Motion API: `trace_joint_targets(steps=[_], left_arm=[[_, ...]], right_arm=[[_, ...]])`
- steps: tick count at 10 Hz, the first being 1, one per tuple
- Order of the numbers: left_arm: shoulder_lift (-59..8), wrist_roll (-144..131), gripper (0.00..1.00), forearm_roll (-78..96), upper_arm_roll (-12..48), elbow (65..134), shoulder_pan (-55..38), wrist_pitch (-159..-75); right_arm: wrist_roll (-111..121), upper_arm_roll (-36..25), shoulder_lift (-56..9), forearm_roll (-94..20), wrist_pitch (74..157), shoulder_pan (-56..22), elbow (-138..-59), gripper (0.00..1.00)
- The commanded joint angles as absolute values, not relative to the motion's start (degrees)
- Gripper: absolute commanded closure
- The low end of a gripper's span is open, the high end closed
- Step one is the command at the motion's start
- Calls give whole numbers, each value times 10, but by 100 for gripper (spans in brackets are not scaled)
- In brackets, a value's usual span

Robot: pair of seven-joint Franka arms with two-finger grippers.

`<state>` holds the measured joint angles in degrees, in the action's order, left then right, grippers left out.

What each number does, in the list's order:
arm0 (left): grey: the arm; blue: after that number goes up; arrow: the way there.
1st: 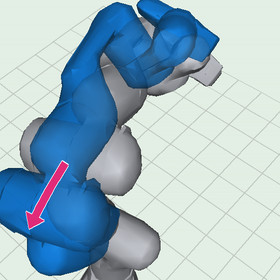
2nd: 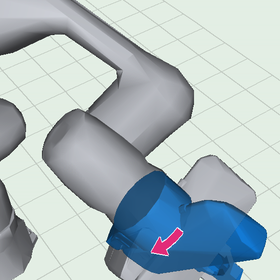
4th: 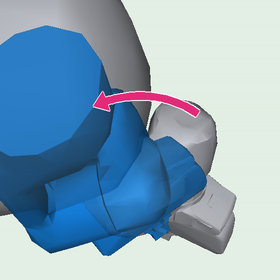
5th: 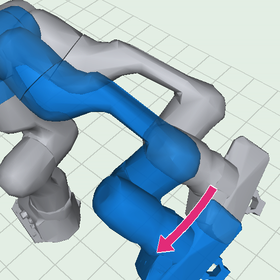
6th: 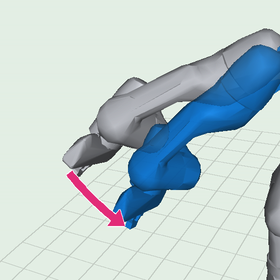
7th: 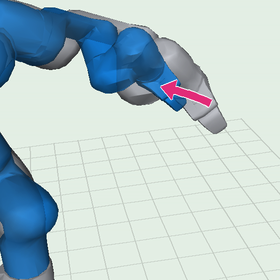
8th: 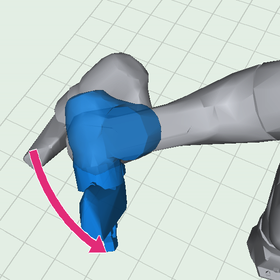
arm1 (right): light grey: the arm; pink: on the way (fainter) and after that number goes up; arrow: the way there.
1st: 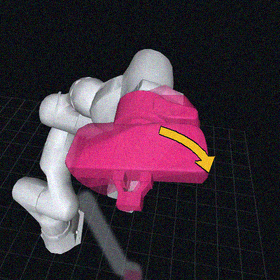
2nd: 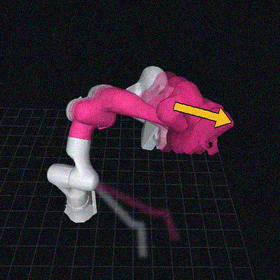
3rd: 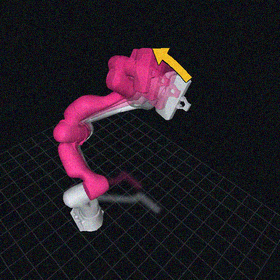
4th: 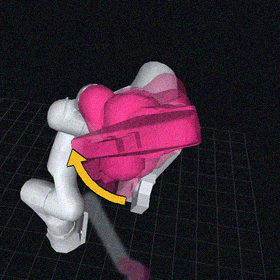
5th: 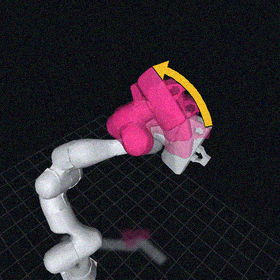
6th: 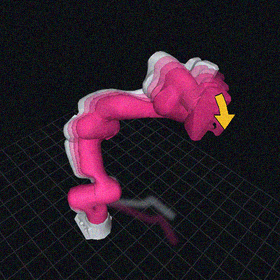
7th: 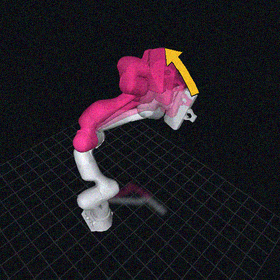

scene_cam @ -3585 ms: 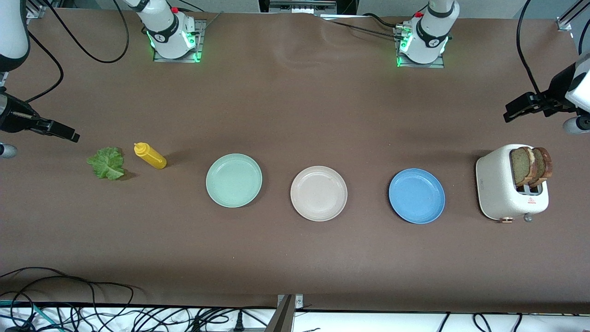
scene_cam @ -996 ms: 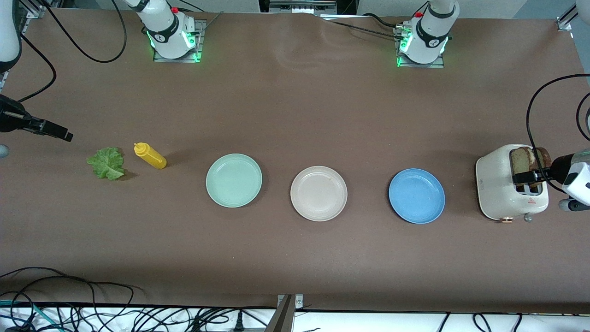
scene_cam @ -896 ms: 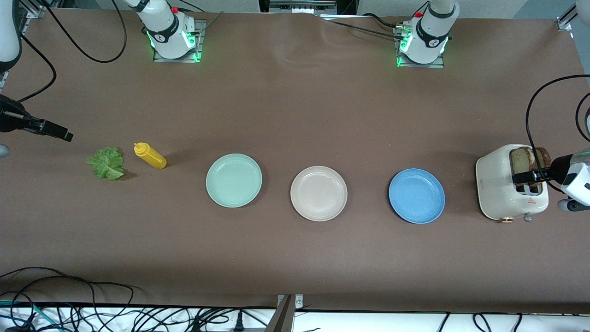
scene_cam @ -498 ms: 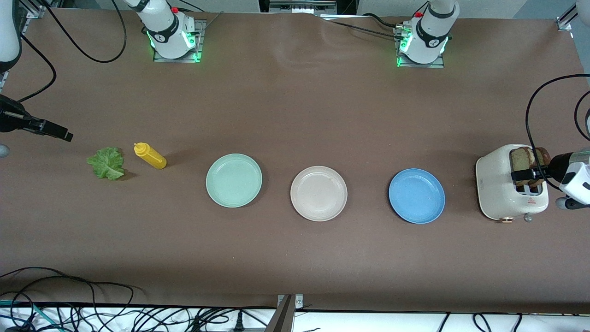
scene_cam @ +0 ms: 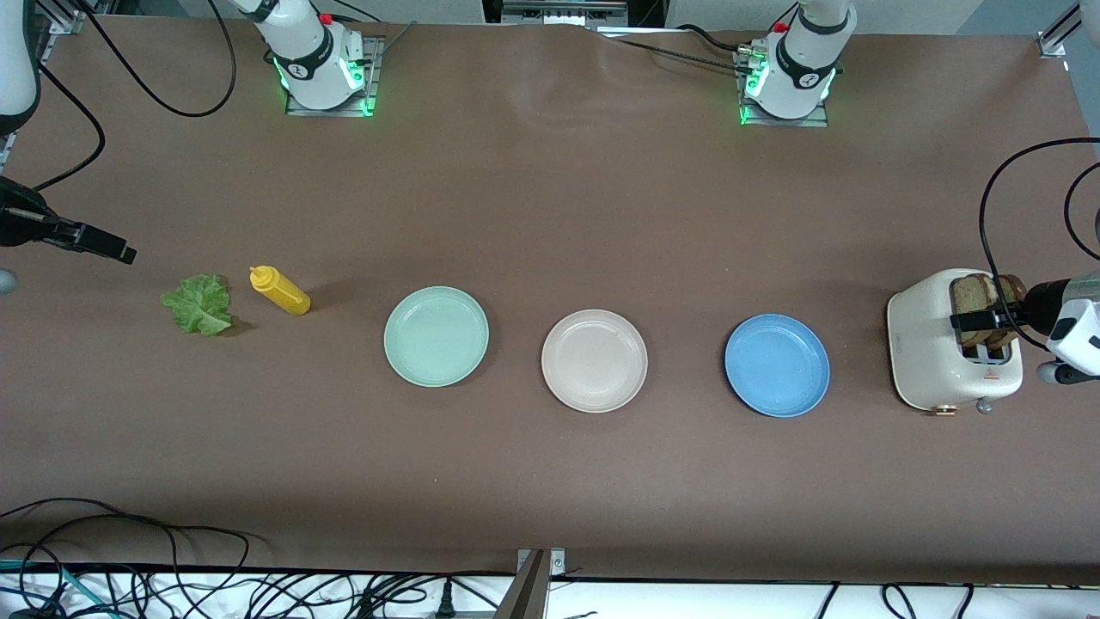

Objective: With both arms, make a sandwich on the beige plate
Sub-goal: 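Reach the left gripper down to the toaster and grasp a bread slice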

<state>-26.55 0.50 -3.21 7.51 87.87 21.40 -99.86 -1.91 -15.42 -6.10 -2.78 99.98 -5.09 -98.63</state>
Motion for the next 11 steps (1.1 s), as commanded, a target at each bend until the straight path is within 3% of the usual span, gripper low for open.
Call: trace_joint_targets(steps=[1, 4, 5, 11], left_arm=[[-243, 9, 26, -18, 80, 905, 221, -995], [-238, 12, 86, -18, 81, 909, 224, -984], [-236, 9, 98, -19, 82, 907, 222, -981], [-191, 15, 100, -26, 84, 896, 219, -962]], right_arm=[[-12, -153, -54, -22, 997, -49, -991, 0], [-13, -153, -56, -22, 997, -51, -991, 0], [-13, -153, -56, -22, 997, -53, -992, 0], [-13, -153, -57, -22, 998, -52, -991, 0]])
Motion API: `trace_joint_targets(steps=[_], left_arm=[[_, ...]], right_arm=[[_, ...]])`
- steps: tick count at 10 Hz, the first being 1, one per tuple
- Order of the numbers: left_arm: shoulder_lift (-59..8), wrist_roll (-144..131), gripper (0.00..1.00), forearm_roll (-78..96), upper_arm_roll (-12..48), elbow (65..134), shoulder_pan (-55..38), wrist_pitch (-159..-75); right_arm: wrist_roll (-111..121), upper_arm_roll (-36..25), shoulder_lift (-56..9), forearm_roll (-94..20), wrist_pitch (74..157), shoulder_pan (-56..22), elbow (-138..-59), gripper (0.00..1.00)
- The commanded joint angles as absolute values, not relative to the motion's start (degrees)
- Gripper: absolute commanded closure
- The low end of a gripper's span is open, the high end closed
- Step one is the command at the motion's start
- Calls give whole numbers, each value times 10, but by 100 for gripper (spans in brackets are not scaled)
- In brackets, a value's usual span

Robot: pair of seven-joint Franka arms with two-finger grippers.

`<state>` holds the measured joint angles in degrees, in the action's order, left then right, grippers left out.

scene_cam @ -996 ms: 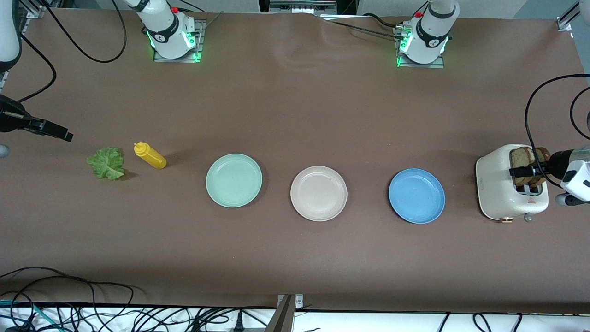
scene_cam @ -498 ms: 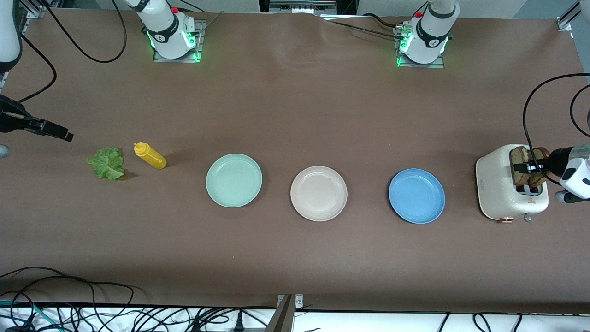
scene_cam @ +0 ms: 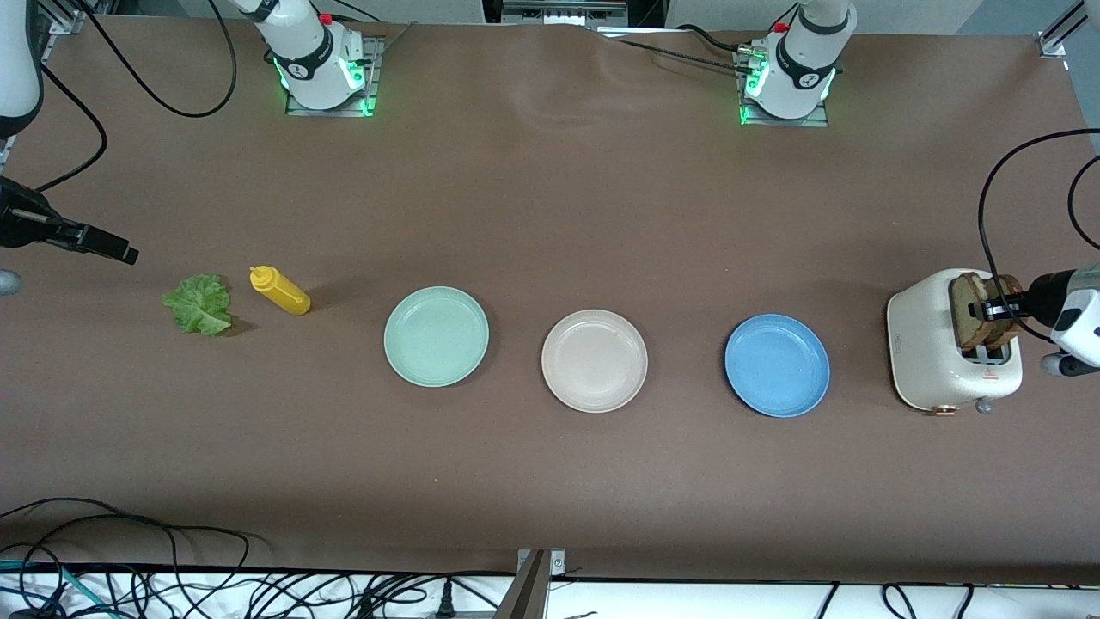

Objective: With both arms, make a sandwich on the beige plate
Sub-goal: 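Lift the bread slice out of the toaster toward the beige plate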

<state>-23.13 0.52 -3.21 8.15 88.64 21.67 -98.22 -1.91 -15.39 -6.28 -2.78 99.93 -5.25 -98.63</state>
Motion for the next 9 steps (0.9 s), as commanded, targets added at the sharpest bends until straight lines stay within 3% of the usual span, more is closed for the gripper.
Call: trace_joint_targets(steps=[1, 6, 9], left_arm=[[-186, 18, 100, -26, 84, 873, 221, -932], [-178, 49, 100, -18, 91, 766, 218, -810], [-173, 38, 100, -16, 171, 758, 216, -811]], right_arm=[[-12, -153, -58, -22, 997, -52, -991, 0], [-12, -153, -58, -22, 997, -52, -992, 0], [-12, -153, -58, -22, 997, -52, -992, 0]])
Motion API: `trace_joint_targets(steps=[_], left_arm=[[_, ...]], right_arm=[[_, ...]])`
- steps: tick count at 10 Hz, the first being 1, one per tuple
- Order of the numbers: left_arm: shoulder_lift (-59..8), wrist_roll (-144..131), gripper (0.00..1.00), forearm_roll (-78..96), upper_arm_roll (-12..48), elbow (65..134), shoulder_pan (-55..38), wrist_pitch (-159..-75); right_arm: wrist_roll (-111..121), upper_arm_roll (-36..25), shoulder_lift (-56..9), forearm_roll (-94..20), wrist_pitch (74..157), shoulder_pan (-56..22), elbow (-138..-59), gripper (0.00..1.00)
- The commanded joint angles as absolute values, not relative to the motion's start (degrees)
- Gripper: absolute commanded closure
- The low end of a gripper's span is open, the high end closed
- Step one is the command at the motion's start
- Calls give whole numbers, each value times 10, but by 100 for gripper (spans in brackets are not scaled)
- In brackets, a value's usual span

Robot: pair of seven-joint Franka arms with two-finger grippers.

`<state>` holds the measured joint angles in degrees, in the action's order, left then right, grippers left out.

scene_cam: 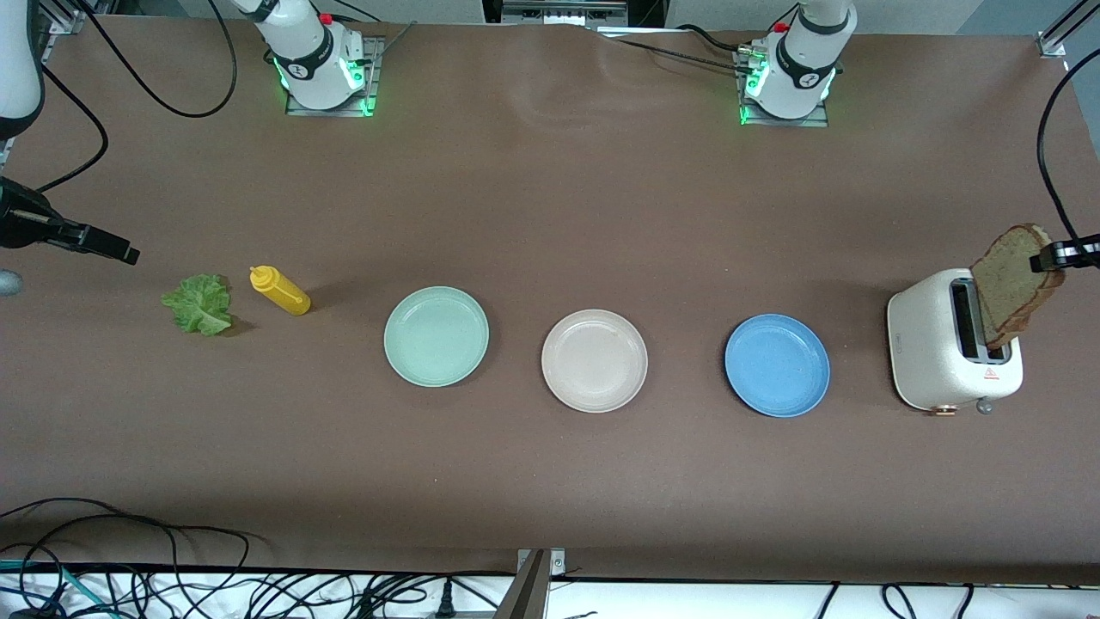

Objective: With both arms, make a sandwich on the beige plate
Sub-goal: 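Lift the bread slice out of the toaster toward the beige plate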

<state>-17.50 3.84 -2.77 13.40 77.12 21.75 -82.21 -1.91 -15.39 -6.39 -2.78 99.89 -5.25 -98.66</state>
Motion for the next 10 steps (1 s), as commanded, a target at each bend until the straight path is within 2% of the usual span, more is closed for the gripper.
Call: trace_joint_targets(steps=[1, 2, 5, 10], left_arm=[[-176, 0, 100, -16, 208, 740, 215, -811], [-190, -44, 100, -8, 233, 735, 215, -816], [-242, -55, 100, 74, 238, 724, 204, -842], [-325, -151, 100, 182, 236, 724, 97, -948]], right_arm=[[-12, -153, -58, -22, 997, -52, -992, 0], [-12, -153, -58, -22, 997, -52, -992, 0], [-12, -153, -60, -22, 997, -51, -992, 0], [-11, -153, -61, -21, 997, -51, -992, 0]])
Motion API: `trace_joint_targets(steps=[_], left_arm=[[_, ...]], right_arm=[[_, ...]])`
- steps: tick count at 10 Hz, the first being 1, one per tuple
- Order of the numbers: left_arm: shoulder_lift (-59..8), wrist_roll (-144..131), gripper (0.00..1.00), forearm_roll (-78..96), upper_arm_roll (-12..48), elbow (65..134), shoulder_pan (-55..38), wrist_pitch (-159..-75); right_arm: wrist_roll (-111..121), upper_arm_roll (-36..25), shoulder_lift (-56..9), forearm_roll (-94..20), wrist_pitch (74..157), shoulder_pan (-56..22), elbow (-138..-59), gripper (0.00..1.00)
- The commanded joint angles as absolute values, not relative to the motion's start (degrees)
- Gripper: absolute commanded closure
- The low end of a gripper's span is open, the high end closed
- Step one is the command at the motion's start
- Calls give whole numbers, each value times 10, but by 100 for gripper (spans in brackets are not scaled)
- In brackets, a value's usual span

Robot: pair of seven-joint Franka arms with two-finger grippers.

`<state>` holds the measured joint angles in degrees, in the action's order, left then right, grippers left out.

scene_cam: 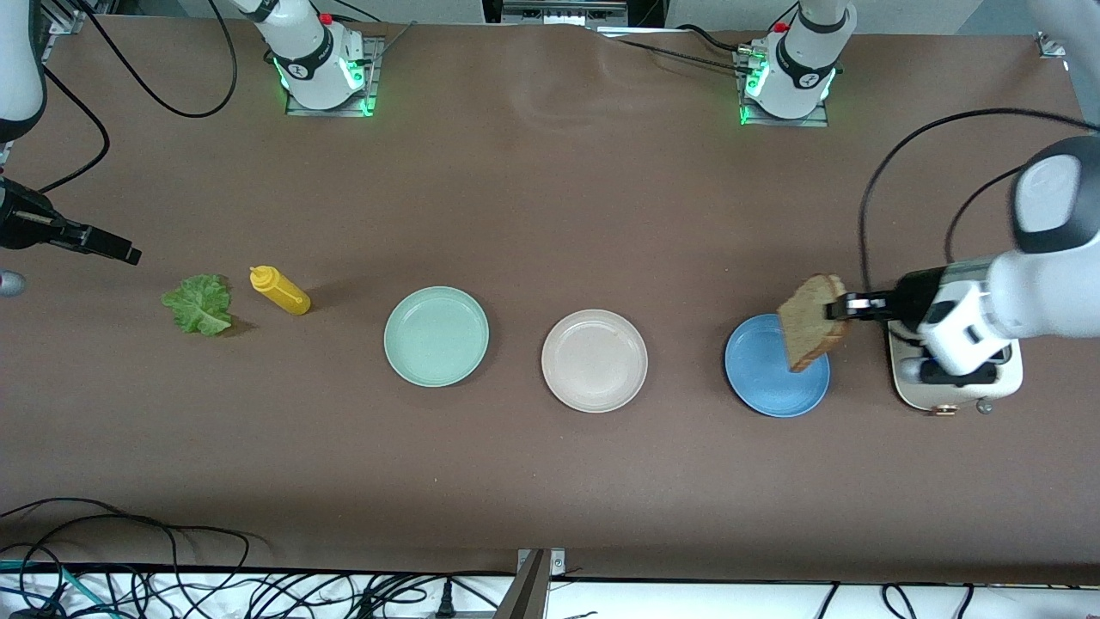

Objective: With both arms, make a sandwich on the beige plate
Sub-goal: 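Lift the bread slice out of the toaster toward the beige plate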

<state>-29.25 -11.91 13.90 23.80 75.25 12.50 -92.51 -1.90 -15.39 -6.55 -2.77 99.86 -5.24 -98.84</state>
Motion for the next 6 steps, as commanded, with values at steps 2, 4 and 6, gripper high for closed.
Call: trace_joint_targets(steps=[2, 4, 6], left_arm=[[-356, -191, 100, 224, 234, 726, 42, -1030], [-387, -202, 100, 308, 231, 727, -8, -1086], [-414, -200, 100, 326, 197, 727, -78, -1148]], right_arm=[[-11, -153, -61, -22, 997, -51, -992, 0], [-11, -153, -61, -21, 997, -50, -992, 0], [-11, -153, -62, -21, 997, -49, -992, 0]])
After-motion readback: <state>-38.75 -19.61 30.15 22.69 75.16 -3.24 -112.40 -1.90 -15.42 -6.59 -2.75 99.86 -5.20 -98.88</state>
